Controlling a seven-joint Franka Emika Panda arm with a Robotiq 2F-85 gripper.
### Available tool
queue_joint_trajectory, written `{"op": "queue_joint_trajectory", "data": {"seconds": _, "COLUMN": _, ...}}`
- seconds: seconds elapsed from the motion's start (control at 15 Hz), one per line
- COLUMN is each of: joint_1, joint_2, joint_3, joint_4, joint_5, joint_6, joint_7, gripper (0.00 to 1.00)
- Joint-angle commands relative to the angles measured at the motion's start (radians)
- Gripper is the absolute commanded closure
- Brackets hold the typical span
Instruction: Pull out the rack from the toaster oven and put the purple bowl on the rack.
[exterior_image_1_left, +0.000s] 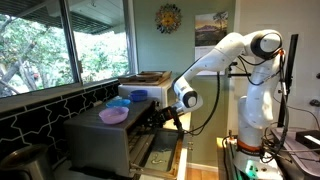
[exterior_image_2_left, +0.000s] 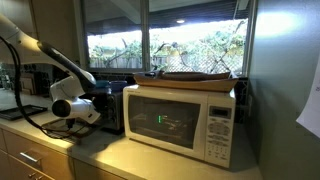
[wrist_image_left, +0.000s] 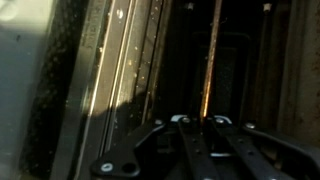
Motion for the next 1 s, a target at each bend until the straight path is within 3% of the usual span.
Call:
{"op": "queue_joint_trajectory", "data": {"seconds": 0.0, "joint_1": 0.001, "joint_2": -0.074, "joint_3": 0.017, "joint_4": -0.058, "joint_5": -0.037, "joint_6": 0.063, "joint_7": 0.079, "gripper": 0.99}}
{"op": "queue_joint_trajectory", "data": {"seconds": 0.93, "joint_1": -0.001, "joint_2": -0.161, "joint_3": 0.041, "joint_4": -0.126, "joint_5": -0.221, "joint_6": 0.135, "joint_7": 0.302, "gripper": 0.99}}
